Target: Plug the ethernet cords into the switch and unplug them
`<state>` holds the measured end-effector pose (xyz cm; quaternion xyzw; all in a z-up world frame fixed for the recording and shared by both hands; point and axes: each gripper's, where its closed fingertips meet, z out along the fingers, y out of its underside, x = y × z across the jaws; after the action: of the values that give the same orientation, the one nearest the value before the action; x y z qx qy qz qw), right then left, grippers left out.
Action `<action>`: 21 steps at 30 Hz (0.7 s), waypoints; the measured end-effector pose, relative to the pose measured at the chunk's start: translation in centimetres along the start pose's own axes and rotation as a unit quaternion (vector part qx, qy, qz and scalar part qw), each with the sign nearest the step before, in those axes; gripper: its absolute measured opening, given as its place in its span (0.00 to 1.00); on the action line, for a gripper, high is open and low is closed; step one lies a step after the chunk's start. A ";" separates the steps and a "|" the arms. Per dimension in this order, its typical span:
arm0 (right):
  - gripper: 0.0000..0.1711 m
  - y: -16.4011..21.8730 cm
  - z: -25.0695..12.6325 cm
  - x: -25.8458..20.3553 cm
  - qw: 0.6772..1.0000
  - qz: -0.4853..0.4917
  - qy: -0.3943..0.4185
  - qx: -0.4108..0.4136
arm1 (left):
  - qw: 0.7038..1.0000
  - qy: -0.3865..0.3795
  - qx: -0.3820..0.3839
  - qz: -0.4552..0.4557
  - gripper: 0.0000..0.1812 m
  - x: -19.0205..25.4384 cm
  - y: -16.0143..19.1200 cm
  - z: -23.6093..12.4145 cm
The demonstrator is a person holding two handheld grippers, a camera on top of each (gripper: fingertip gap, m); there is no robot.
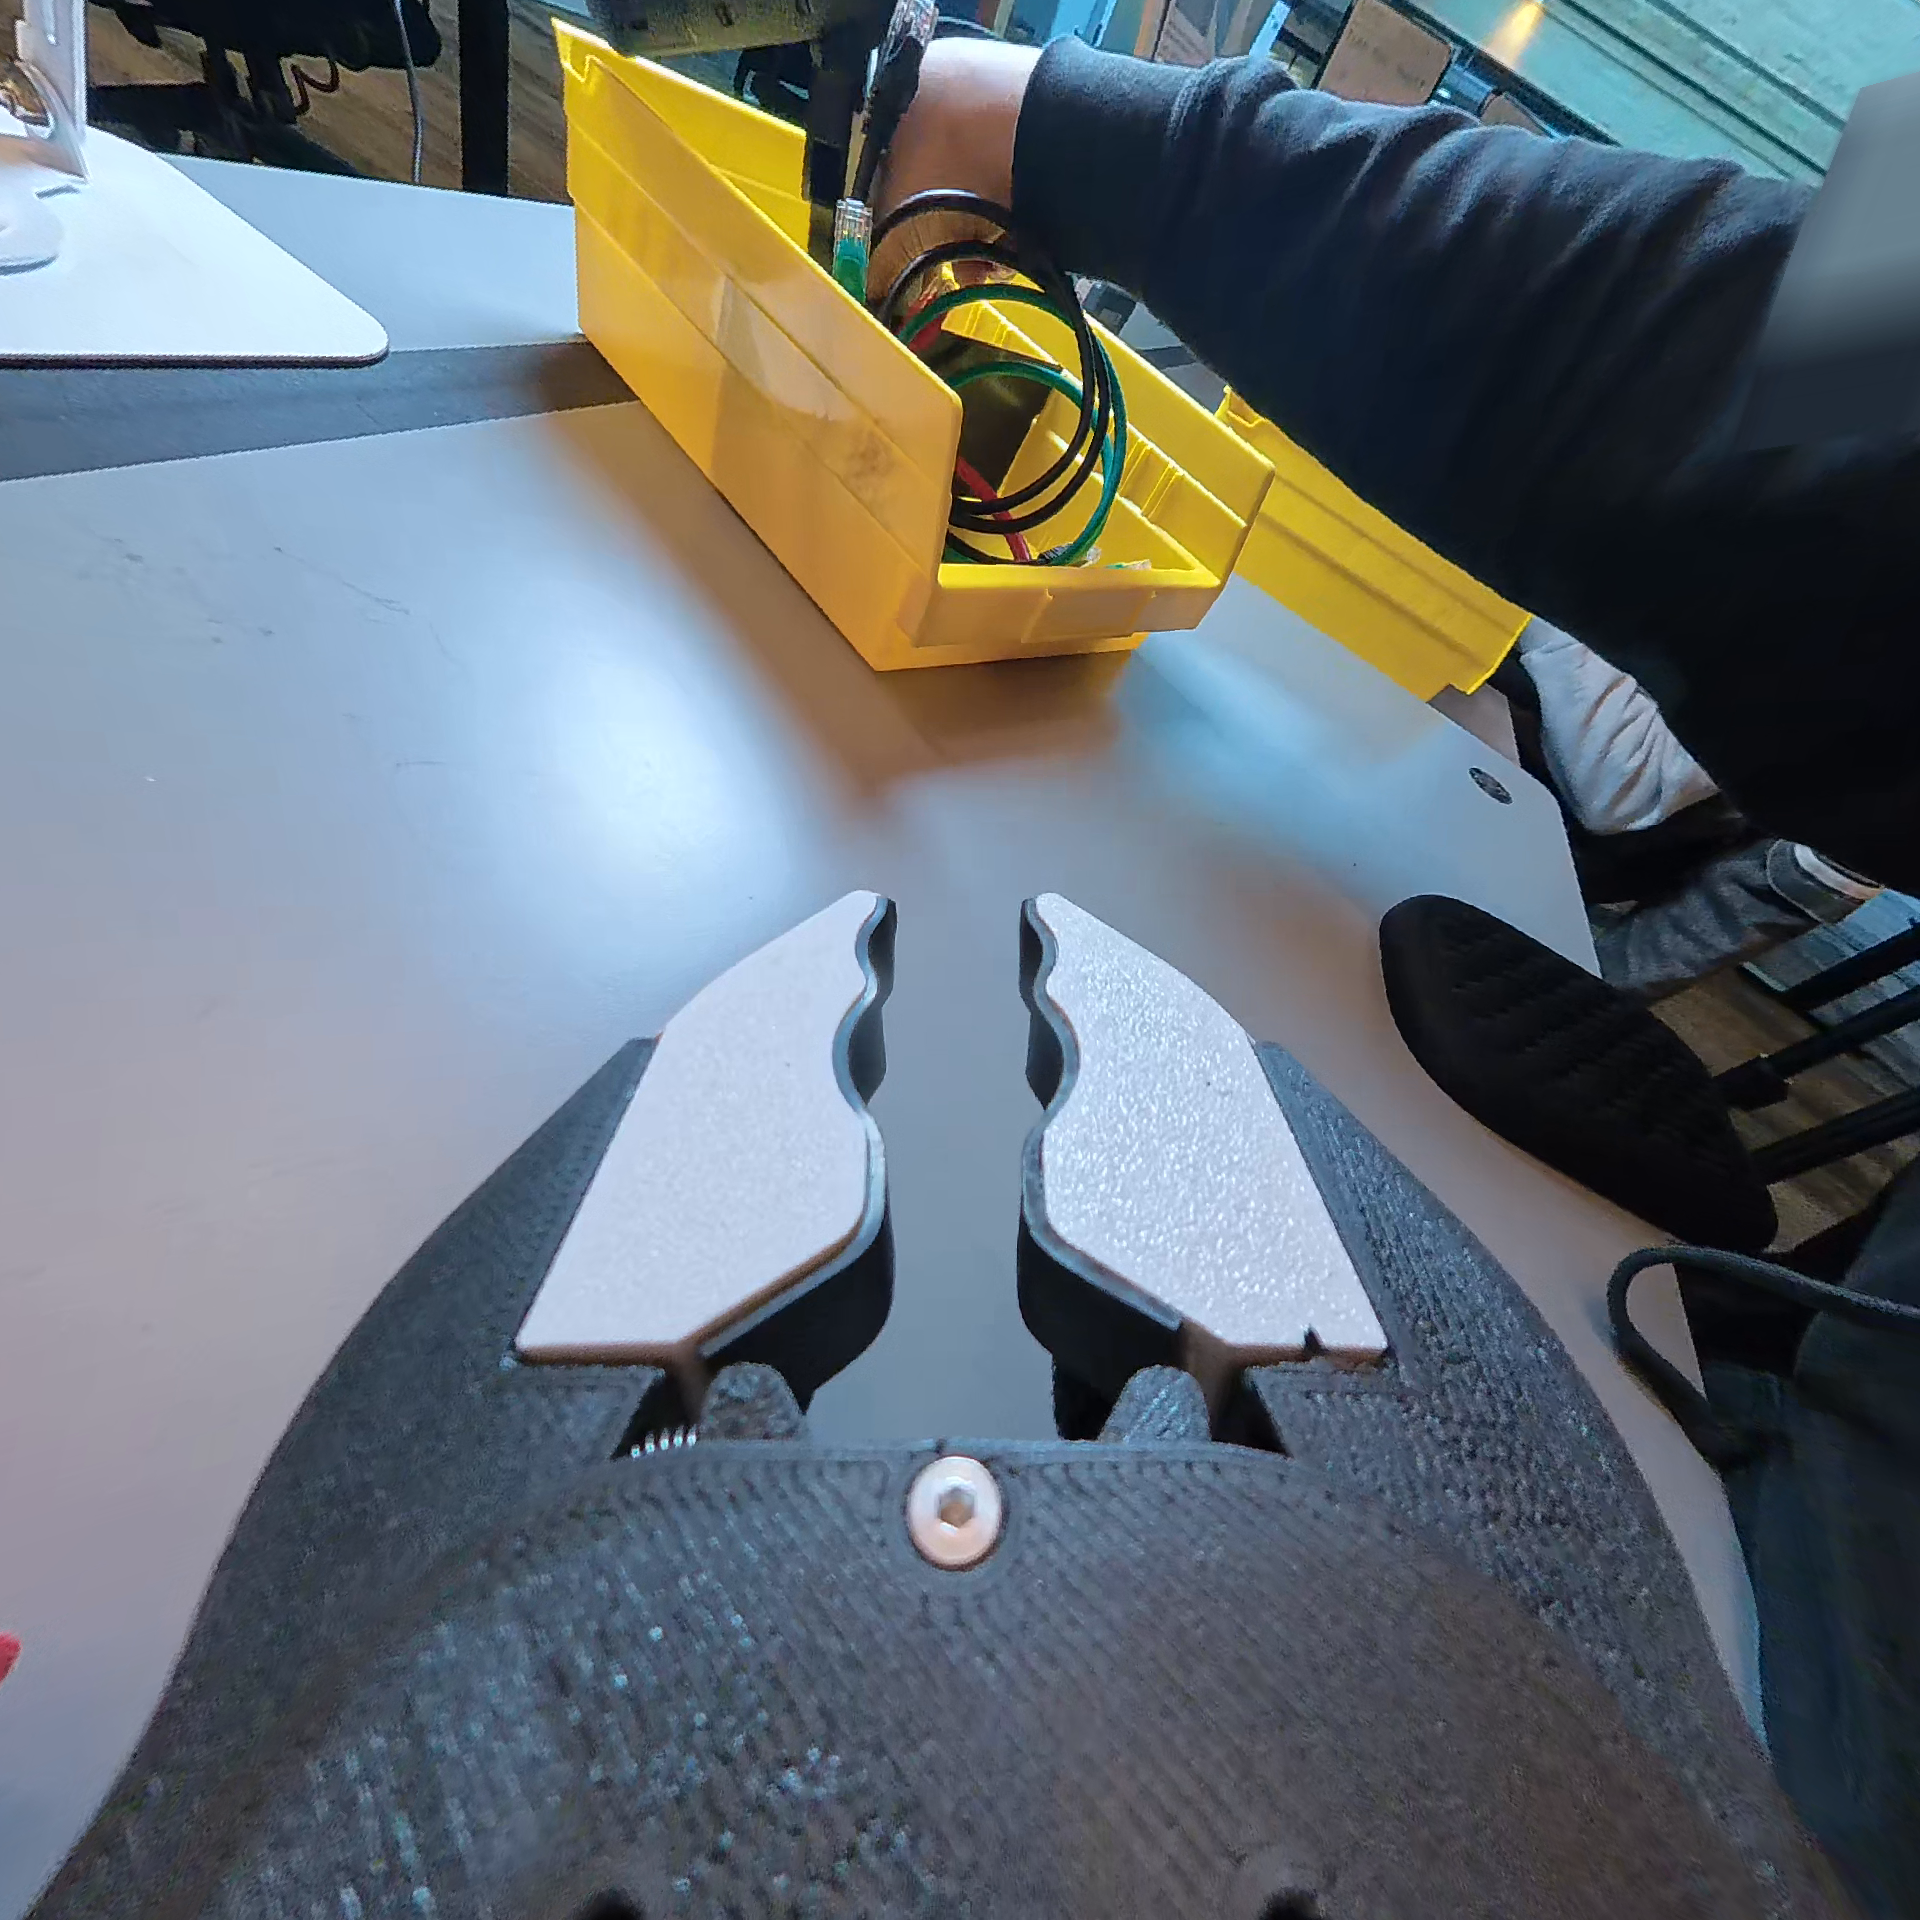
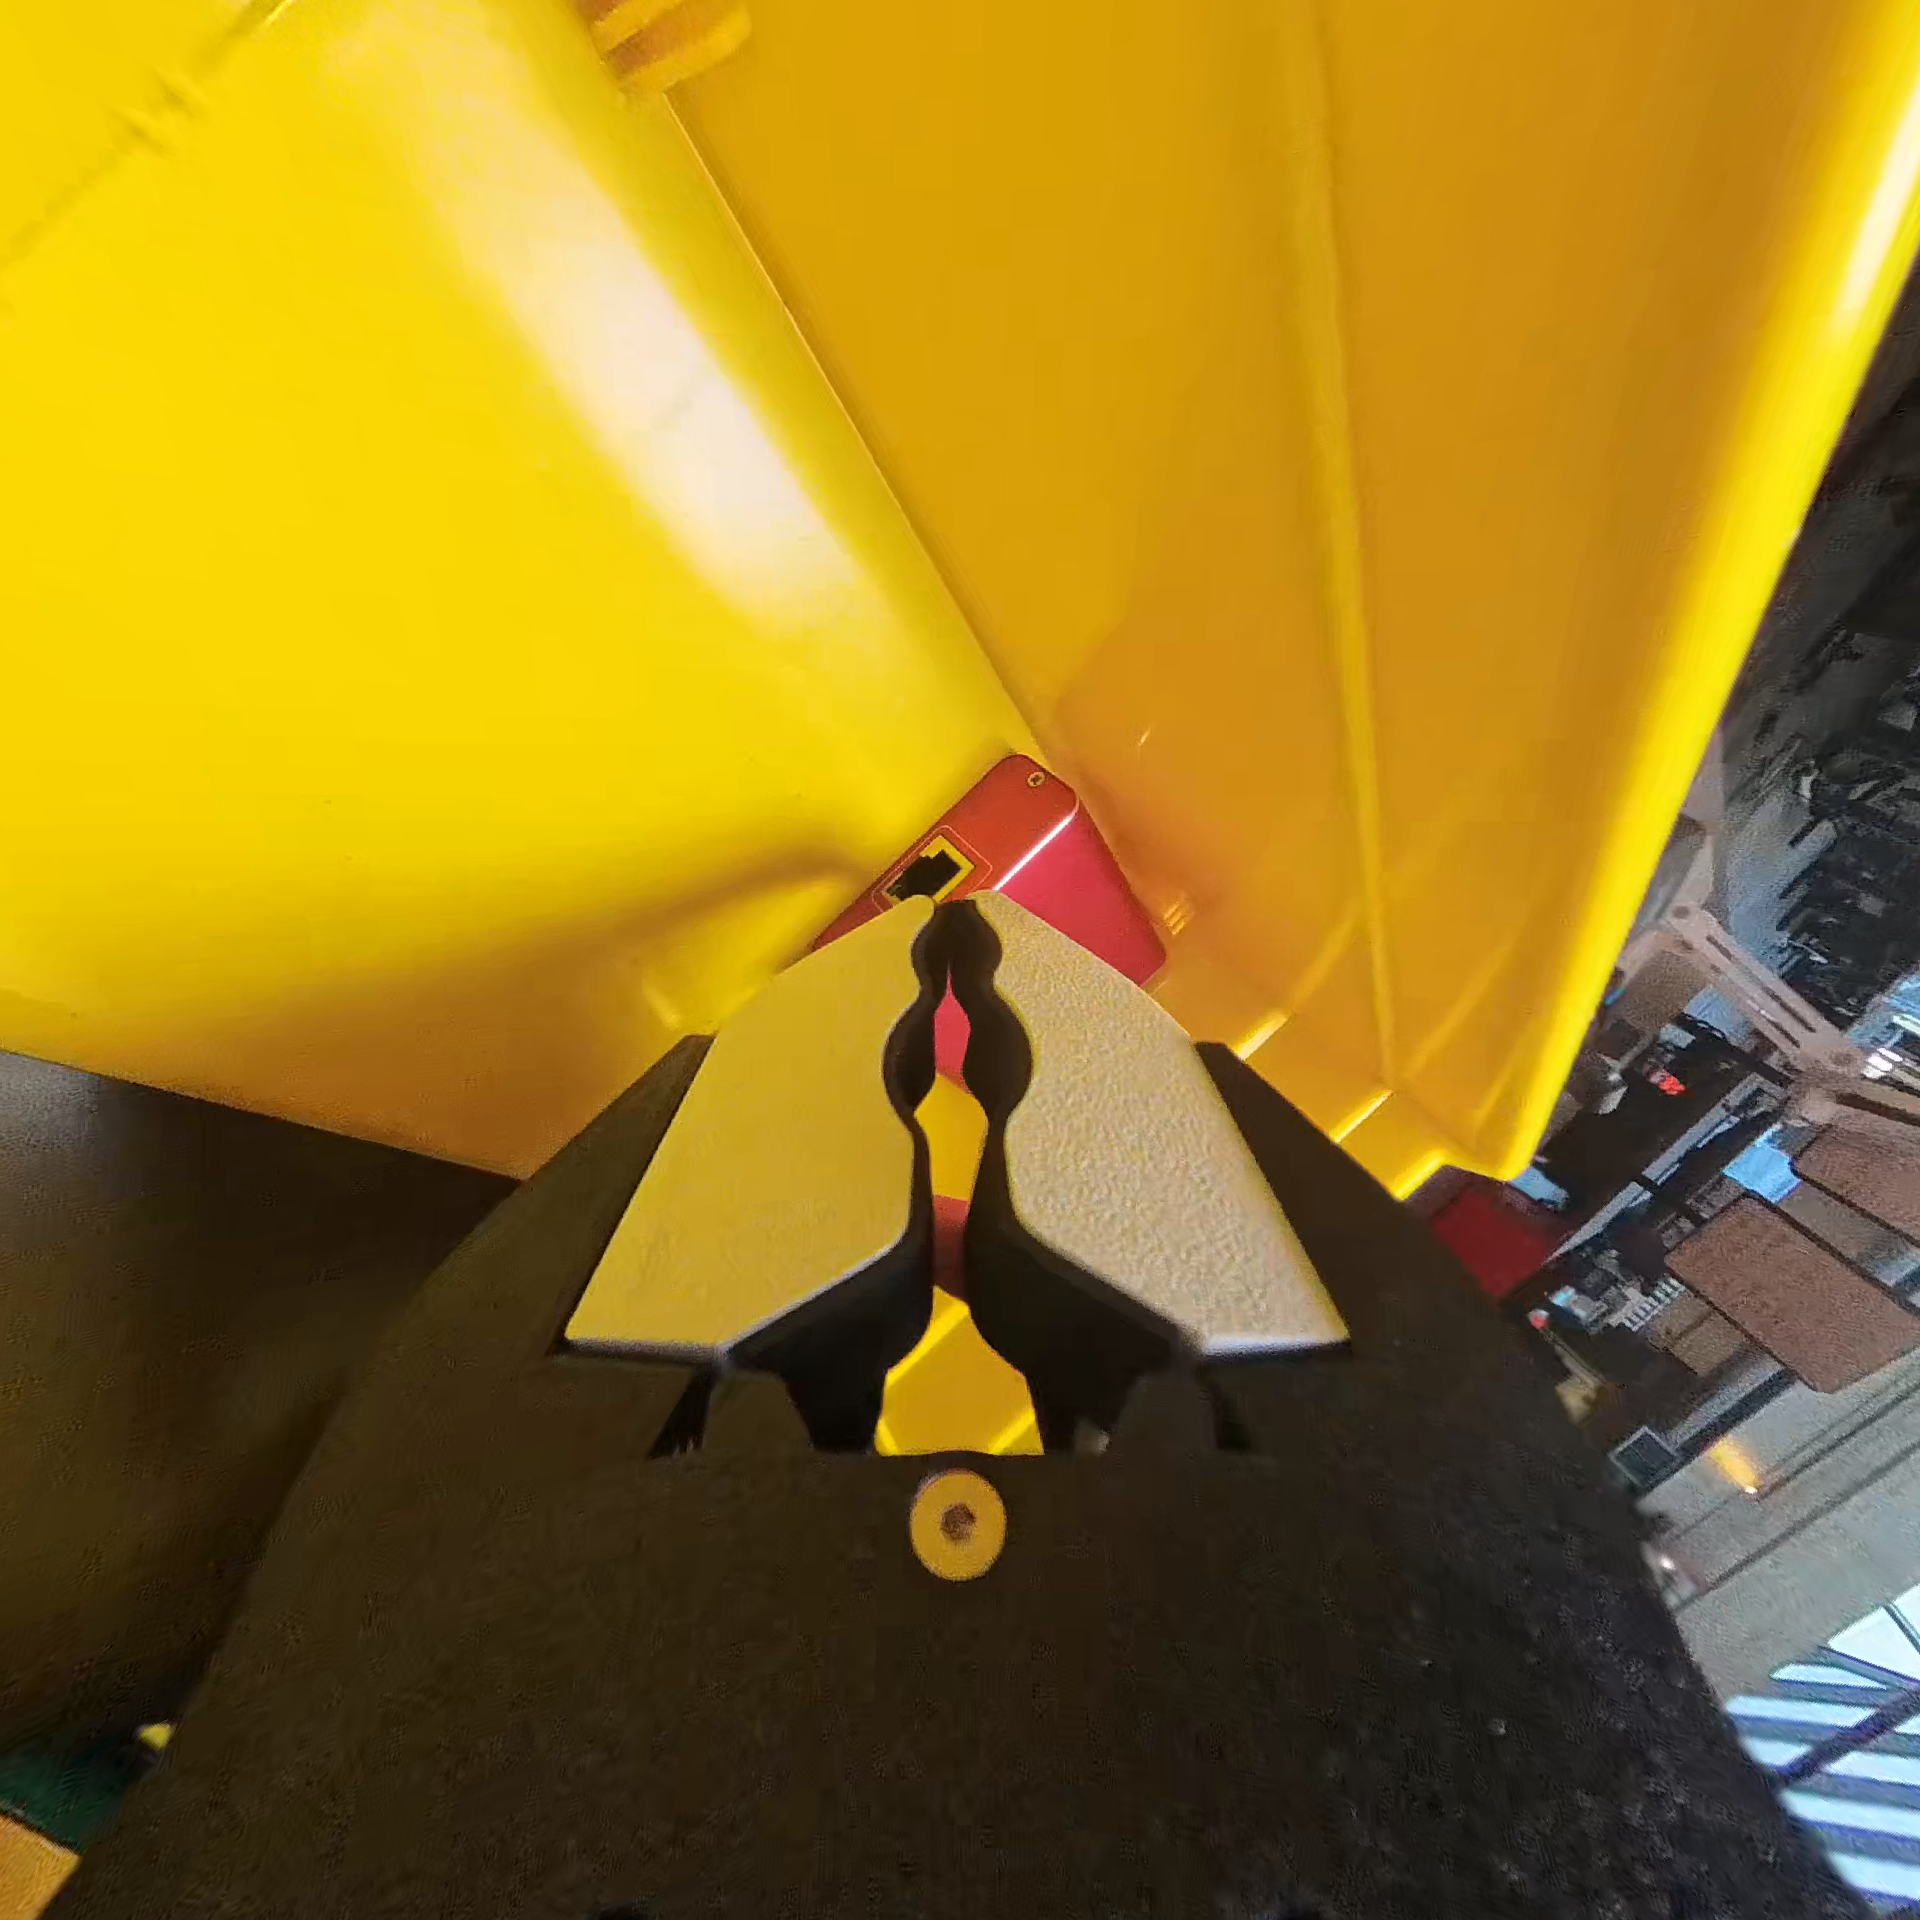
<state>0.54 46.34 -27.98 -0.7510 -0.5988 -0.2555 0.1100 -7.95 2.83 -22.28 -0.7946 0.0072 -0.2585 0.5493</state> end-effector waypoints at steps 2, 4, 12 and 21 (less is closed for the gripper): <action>0.00 -0.4 -0.2 -0.4 1.000 0.008 -0.022 0.021 | 1.000 0.002 0.002 -0.003 0.12 0.0 0.0 0.0; 0.00 -0.9 -0.6 0.4 0.998 0.019 -0.011 0.052 | 1.000 0.001 0.001 -0.004 0.12 -0.1 0.0 0.0; 0.37 2.8 0.0 -0.3 0.989 -0.130 -0.071 -0.031 | 1.000 0.003 -0.003 -0.006 0.12 -0.2 0.2 0.1; 0.36 3.1 2.7 1.5 0.955 -0.296 -0.016 -0.033 | 1.000 0.007 -0.007 -0.018 0.12 -0.4 0.6 0.3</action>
<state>4.45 48.06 -29.07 -0.5475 -0.7870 -0.2844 -0.0051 -8.03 2.94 -23.04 -0.7969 -0.0017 -0.2737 0.5385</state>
